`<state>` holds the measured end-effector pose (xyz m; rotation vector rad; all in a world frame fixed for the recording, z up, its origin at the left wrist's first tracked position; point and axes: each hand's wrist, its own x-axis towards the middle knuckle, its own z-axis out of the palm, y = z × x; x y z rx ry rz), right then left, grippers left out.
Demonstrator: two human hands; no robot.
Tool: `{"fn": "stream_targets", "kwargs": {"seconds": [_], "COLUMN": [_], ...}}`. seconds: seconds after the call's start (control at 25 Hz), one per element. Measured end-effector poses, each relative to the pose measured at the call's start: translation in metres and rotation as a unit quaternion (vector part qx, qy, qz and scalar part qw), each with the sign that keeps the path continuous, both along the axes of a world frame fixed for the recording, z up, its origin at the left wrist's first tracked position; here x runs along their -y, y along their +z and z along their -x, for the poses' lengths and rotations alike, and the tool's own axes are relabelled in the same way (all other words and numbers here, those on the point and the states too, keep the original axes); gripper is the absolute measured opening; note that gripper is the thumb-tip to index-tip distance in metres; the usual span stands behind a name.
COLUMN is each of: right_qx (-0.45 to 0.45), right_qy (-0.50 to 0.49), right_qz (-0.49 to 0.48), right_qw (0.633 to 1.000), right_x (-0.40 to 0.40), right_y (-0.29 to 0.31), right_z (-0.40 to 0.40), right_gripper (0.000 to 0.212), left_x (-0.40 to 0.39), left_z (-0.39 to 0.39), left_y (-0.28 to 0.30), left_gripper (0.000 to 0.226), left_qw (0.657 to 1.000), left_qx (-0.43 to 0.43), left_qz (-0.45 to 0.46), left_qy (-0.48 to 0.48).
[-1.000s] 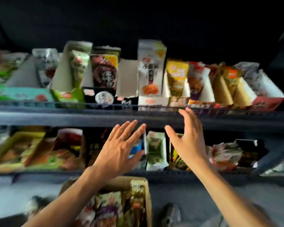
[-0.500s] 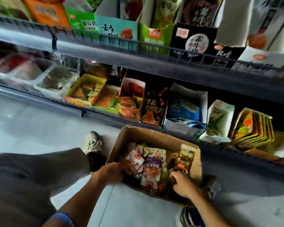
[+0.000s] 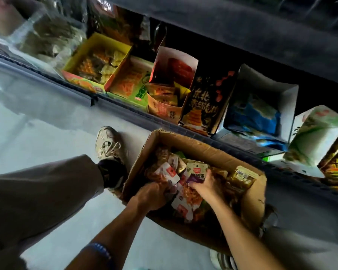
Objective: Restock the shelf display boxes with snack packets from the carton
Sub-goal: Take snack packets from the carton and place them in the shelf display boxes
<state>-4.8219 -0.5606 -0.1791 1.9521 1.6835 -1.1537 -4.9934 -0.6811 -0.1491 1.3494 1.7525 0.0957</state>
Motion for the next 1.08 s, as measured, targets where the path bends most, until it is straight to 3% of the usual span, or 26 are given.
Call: {"fn": "stream_targets", "kwargs": {"seconds": [0.08, 0.16, 0.28, 0.44, 0.52, 0.6, 0.68, 0.84, 0.96, 1.0, 1.08], "right_qx": [0.032, 0.051, 0.030, -0.097, -0.129, -0.158, -0.196, -0.268, -0.323, -0.340, -0.386], "right_qy": [0.022, 0.043, 0.007, -0.085, -0.107, -0.133, -0.175, -0.218, -0.212, -0.211, -0.220], "right_qz": [0.012, 0.021, 0.040, 0.031, 0.054, 0.118, 0.169, 0.133, 0.101, 0.094, 0.082], "right_qw": [0.999, 0.998, 0.999, 0.991, 0.984, 0.971, 0.950, 0.929, 0.917, 0.912, 0.892], "right_x": [0.001, 0.004, 0.015, 0.048, 0.051, 0.048, 0.048, 0.047, 0.025, 0.017, 0.002], "right_y": [-0.014, -0.024, -0.027, -0.026, -0.024, -0.016, -0.010, 0.013, 0.053, 0.069, 0.103], "right_z": [0.006, 0.008, 0.009, 0.011, 0.012, 0.015, 0.021, 0.019, 0.000, -0.008, -0.026], "right_gripper": [0.129, 0.137, 0.116, 0.066, 0.067, 0.083, 0.085, 0.043, 0.041, 0.041, 0.042], "left_x": [-0.005, -0.007, -0.001, 0.006, 0.007, 0.010, 0.009, 0.000, -0.013, -0.019, -0.035], "left_z": [-0.004, -0.008, -0.015, -0.019, -0.019, -0.020, -0.015, 0.002, 0.000, -0.006, -0.016], "left_y": [-0.013, -0.023, -0.049, -0.058, -0.059, -0.059, -0.051, -0.018, 0.013, 0.026, 0.052], "left_gripper": [0.047, 0.058, 0.087, 0.097, 0.087, 0.067, 0.044, 0.007, 0.007, 0.010, 0.027], "left_qw": [0.999, 0.997, 0.994, 0.991, 0.990, 0.990, 0.989, 0.961, 0.933, 0.916, 0.863], "left_qx": [0.034, 0.056, 0.079, 0.089, 0.082, 0.062, 0.069, 0.091, 0.092, 0.132, 0.296], "left_qz": [-0.021, -0.018, -0.044, -0.026, -0.021, -0.022, -0.006, -0.006, -0.060, -0.062, -0.028], "left_qy": [0.026, 0.050, 0.057, 0.094, 0.112, 0.125, 0.128, 0.262, 0.343, 0.373, 0.409]}}
